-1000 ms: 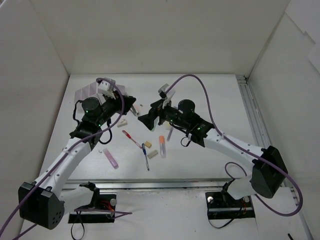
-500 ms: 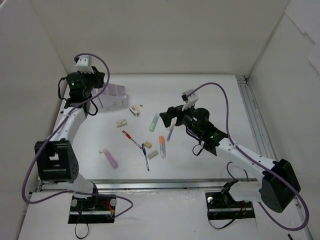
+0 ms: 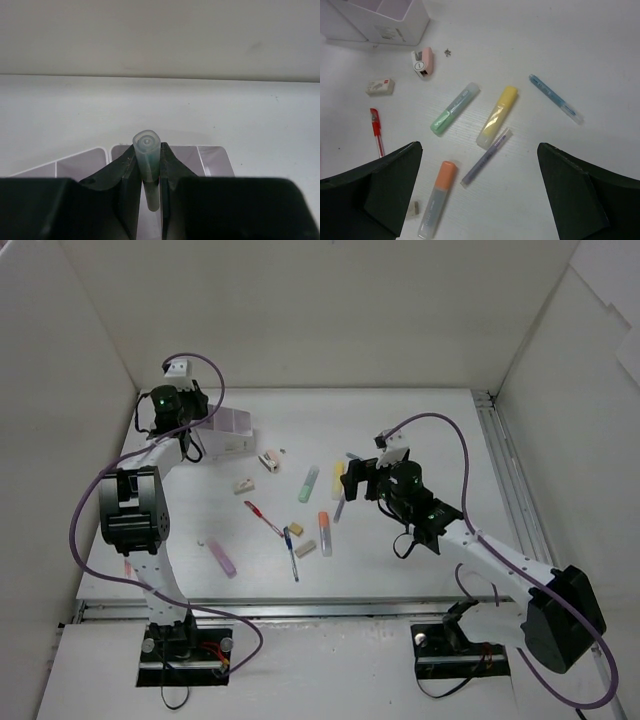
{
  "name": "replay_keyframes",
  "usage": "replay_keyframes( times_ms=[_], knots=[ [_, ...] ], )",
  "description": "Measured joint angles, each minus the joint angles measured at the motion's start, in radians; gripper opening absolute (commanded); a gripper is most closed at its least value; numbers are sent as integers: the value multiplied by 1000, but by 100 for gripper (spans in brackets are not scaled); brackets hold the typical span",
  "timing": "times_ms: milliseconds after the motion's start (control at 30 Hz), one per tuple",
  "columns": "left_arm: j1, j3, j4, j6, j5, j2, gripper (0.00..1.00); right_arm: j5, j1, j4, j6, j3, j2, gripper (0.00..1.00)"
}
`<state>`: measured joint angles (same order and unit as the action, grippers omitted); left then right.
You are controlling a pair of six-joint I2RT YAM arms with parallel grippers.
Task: Sort the stationery into containers
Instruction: Place the pen in the storage box, then pick up the pen from the center of the board.
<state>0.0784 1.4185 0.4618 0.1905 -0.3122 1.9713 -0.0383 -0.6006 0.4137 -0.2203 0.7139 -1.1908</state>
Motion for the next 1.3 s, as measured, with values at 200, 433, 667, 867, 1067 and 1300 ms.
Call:
replay_keyframes(
  times_ms=[200, 433, 667, 867, 1067, 1300],
  knots=[
    [-1, -11, 33, -23, 51, -6, 63, -49, 9, -39, 4, -18, -5, 98],
    [-2, -95, 23, -25, 39, -94, 99, -57, 74, -172, 131, 104, -131, 98],
    [-17, -113, -89, -30, 20, -272, 99, 28, 203, -338, 373, 344, -335, 98],
    [-29, -159, -214, -34, -48, -470, 99, 174, 336, -493, 517, 551, -583, 90],
    [-56, -306, -289, -58, -107, -645, 99, 312, 406, -625, 575, 771, -821, 86],
    [-81, -426, -346, -87, -135, -708, 100, 350, 389, -735, 640, 848, -906, 83]
  ],
)
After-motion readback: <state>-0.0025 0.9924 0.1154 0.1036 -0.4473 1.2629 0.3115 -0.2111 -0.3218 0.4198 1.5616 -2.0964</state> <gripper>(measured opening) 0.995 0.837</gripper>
